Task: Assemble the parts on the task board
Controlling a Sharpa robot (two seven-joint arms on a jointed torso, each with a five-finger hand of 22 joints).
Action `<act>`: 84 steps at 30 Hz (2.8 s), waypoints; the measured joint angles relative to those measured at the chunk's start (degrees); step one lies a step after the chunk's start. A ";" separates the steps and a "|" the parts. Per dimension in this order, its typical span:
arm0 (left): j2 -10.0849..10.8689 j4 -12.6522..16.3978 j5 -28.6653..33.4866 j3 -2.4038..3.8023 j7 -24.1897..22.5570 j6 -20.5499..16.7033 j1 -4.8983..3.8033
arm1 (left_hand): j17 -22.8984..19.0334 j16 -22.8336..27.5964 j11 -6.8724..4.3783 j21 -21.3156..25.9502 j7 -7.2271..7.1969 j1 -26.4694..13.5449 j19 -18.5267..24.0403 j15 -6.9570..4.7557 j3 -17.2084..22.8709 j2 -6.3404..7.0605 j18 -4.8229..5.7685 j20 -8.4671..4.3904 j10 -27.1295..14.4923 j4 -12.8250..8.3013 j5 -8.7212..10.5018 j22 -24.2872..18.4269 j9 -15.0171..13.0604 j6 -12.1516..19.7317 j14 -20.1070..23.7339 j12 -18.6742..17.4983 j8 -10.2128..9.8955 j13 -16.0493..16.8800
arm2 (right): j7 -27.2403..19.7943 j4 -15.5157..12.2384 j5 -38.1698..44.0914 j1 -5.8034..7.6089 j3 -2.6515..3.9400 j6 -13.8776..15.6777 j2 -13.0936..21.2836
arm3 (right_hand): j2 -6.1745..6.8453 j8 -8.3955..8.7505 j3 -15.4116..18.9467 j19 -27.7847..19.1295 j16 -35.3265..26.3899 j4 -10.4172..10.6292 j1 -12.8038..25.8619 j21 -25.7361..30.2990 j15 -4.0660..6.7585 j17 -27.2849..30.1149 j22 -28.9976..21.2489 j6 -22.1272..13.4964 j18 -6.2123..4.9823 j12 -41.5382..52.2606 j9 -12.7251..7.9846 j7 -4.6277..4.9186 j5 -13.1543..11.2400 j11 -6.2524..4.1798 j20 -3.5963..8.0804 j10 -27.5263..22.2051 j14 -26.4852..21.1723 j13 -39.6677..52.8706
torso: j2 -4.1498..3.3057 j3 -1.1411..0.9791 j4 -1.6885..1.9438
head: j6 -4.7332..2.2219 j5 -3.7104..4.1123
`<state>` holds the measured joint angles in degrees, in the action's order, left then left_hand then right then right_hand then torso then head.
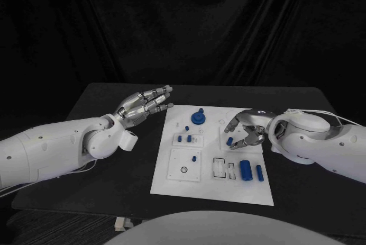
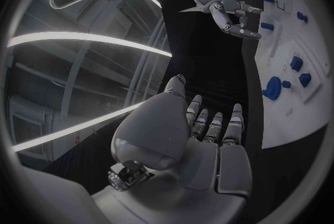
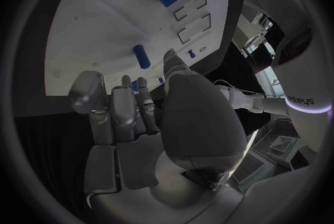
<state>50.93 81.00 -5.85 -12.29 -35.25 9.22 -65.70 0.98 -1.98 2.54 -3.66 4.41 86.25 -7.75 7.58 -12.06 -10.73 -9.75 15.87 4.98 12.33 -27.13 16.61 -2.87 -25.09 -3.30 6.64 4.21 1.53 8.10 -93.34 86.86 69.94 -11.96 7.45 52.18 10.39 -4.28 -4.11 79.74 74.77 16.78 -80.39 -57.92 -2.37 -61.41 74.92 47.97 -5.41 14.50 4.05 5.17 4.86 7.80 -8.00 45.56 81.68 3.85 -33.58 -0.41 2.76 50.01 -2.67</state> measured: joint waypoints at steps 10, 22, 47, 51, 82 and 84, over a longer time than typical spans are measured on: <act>-0.10 -0.12 0.00 0.00 0.01 0.01 0.07 | 0.00 0.00 0.01 0.00 0.02 -0.09 0.00 0.00 0.00 -0.09 0.00 0.00 -0.01 0.00 0.00 0.00 0.01 -0.02 0.00 0.00 0.00 0.00 | -0.89 1.78 1.30 -1.88 0.00 0.27 -1.11 | -2.81 -0.44 -1.55 0.21 0.26 -1.09 -2.81 -0.65 0.00 -0.20 -0.01 1.55 0.01 1.36 0.14 0.55 3.49 -0.20 -0.20 2.45 0.00 0.00 | 0.01 -0.01 0.00 | 0.00 -0.01; -0.35 -0.39 0.00 0.00 0.01 0.07 0.11 | 0.00 -0.22 0.21 0.00 0.21 -0.09 0.01 0.00 0.00 -0.09 0.00 0.00 -0.22 0.00 -0.25 0.00 -0.06 -0.21 0.00 0.00 0.19 0.00 | -2.40 2.52 1.86 -2.72 0.00 1.23 -1.97 | -5.13 -1.58 -3.21 0.93 0.48 -4.36 -5.72 -1.27 0.74 -0.44 -0.01 5.60 0.01 2.42 0.58 0.90 6.41 -1.58 0.52 8.88 0.74 -0.01 | 0.00 -0.01 0.01 | 0.00 -0.18; -0.49 -0.90 0.00 0.00 -0.35 0.22 0.22 | 0.15 -0.67 0.95 -0.22 0.92 0.22 -0.82 0.41 0.40 -0.39 0.00 -0.01 0.54 -0.73 -2.49 0.13 -0.16 -0.92 -0.41 1.11 0.67 0.24 | -4.44 0.94 2.64 -2.84 -0.01 6.95 -0.44 | -4.98 -4.39 -11.48 0.93 -0.45 -8.80 -12.22 -1.27 2.95 1.13 -0.01 14.99 0.02 -1.23 3.71 1.96 5.06 -2.54 2.58 20.00 0.56 -0.31 | 0.02 0.01 0.01 | 0.00 -0.94; -0.50 -0.94 0.00 0.00 -0.37 0.23 0.25 | 0.15 -0.67 1.14 -0.22 0.92 0.45 -0.82 0.41 0.39 -0.61 0.00 -0.01 0.73 -0.73 -2.49 0.12 -0.16 -0.92 -0.41 1.34 0.67 0.23 | -4.55 -0.67 3.08 -1.61 -0.04 8.15 0.52 | -5.13 -4.73 -12.03 0.93 -0.45 -8.88 -12.37 -1.27 2.95 1.19 0.03 15.70 0.01 -1.60 4.07 1.80 4.80 -2.48 2.58 20.06 0.56 -0.32 | 0.02 0.01 0.01 | 0.00 -1.03; -1.24 -1.07 0.01 0.00 -0.28 0.50 0.67 | 0.19 -0.89 1.12 -0.21 0.92 0.98 -0.82 0.62 1.11 -1.14 0.00 -0.01 1.13 -1.44 -3.05 -0.10 -0.15 -0.92 -0.62 1.80 0.89 0.34 | -5.99 -5.46 8.47 -0.69 0.04 4.24 -13.22 | -4.50 -4.79 -13.92 1.65 -1.08 -9.51 -12.01 -3.03 4.17 1.17 0.01 18.03 0.01 -2.93 5.26 1.08 3.91 -1.13 3.70 21.49 0.99 -0.28 | 0.01 0.02 0.02 | 0.00 -1.55; -1.21 -1.06 0.01 0.00 -0.27 0.50 0.68 | 0.19 -0.89 1.19 -0.21 1.05 0.97 -0.82 0.62 1.11 -1.14 0.00 -0.01 1.21 -1.44 -3.05 -0.53 -0.15 -1.04 -0.62 1.80 1.12 0.40 | -6.16 -4.94 8.92 -1.30 0.04 3.89 -14.21 | -4.50 -4.79 -13.92 1.65 -1.08 -9.52 -12.01 -3.03 4.17 1.17 0.01 18.03 0.01 -2.97 5.25 1.08 3.90 -1.13 3.70 21.49 0.99 -0.26 | 0.01 0.02 0.02 | 0.00 -1.28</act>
<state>49.72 79.94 -5.84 -12.29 -35.52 9.72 -65.02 1.17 -2.87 3.73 -3.87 5.45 87.22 -8.56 8.20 -10.95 -11.86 -9.74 15.86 6.19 10.89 -30.17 16.08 -3.03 -26.14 -3.92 8.43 5.33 1.93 1.94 -98.28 95.78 68.63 -11.92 11.33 37.98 5.89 -9.06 -18.03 81.39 73.69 7.27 -92.40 -60.95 1.80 -60.25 74.93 66.00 -5.40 11.53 9.30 6.24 8.76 6.67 -4.30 67.05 82.67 3.58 -33.57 -0.40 2.78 50.01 -3.95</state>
